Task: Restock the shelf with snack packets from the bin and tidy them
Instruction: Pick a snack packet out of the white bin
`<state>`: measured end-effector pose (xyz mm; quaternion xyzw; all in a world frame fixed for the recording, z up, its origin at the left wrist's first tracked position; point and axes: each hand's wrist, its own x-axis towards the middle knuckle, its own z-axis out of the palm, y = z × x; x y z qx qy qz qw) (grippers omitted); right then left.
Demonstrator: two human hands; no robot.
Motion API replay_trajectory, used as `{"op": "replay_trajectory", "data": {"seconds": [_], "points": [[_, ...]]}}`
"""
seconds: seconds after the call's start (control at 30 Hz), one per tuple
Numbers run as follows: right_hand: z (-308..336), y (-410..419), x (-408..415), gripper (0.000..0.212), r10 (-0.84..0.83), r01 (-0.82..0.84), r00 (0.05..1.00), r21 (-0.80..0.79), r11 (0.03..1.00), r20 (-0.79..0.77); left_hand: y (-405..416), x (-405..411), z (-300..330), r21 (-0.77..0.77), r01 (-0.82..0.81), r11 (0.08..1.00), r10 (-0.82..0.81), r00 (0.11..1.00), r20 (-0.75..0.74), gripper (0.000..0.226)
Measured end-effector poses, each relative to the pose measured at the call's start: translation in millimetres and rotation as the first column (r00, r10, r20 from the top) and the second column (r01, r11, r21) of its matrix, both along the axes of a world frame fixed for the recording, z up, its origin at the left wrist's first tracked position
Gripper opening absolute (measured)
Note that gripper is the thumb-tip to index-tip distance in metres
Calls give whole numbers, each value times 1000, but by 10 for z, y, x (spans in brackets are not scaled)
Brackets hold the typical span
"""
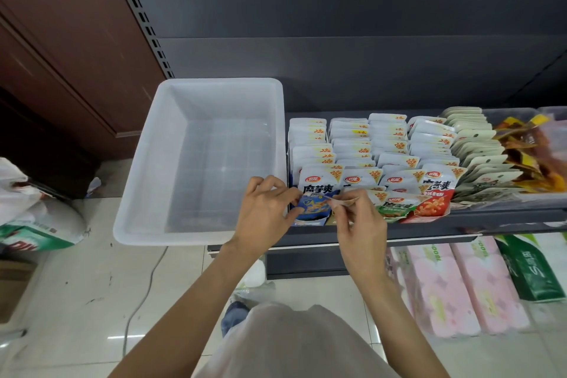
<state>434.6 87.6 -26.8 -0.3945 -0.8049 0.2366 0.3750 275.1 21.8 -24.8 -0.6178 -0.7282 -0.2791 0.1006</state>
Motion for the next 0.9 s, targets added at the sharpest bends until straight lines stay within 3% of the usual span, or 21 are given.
{"op": "replay_trajectory", "data": {"seconds": [0.2,0.37,0.57,0.73,0.83,0.9], "points": [[11,-31,-1,8,-16,13,998,45,999,60,-1,3,17,32,-7,999,7,1000,-17,29],[34,38,-57,14,-12,0,988,78,997,157,54,32,53,-108,-64,992,60,997,-40,32],[79,163,-208,21,-39,-2,928,110,994,369,-9,20,45,-37,-146,989,151,949,276,15],[113,170,-266,37,-52,29,856,53,998,515,58,-6,61,-150,-131,980,156,974,165,22],[197,142,-291,39,12,13,860,-45,999,509,28,-7,43,-191,-158,969,187,972,143,24],[275,147,-263,42,42,6,920,-121,993,390,15,0,53,-205,-165,965,202,964,174,23]]}}
